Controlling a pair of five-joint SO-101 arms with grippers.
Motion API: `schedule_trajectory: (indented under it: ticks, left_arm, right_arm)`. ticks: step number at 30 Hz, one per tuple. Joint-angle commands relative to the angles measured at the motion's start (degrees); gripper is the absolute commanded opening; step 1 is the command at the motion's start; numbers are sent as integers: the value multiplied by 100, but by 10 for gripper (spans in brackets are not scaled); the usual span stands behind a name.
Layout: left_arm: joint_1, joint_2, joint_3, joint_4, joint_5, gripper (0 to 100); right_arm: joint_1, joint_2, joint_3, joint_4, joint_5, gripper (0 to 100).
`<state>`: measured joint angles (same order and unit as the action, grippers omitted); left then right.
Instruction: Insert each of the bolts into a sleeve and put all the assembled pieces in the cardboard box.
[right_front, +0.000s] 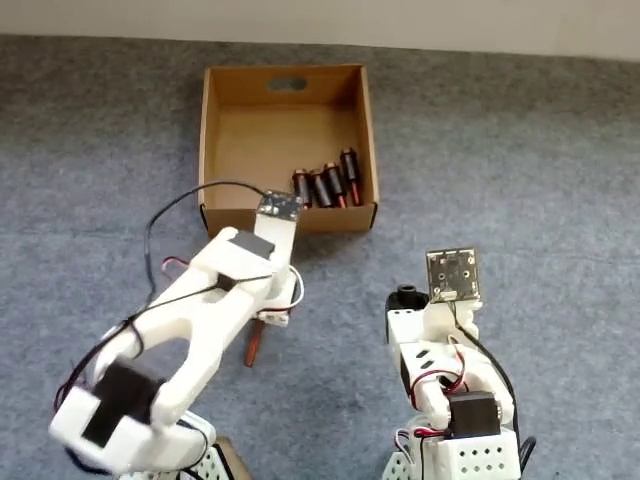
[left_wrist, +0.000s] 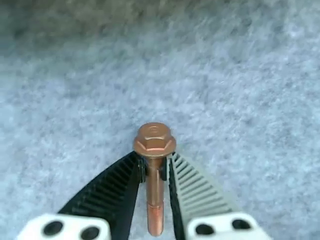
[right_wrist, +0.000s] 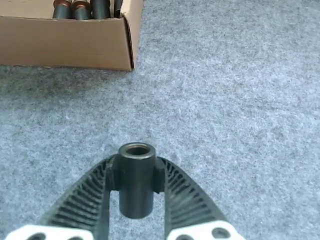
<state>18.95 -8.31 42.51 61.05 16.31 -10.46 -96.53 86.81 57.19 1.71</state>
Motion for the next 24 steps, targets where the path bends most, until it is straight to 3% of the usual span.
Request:
schedule_trajectory:
  ticks: [1,12,24]
  left_arm:
    - [13,-1402,444,-369,9,7]
    - [-84,-4927,2484,-2013,35,7]
    - [-48,-8523,3776,-2198,44,7]
  right_arm:
    - [57,-57,-66,4,-26,6]
    - [57,-57,-57,13,-18,6]
    - [22,-57,-611,-92,-44,6]
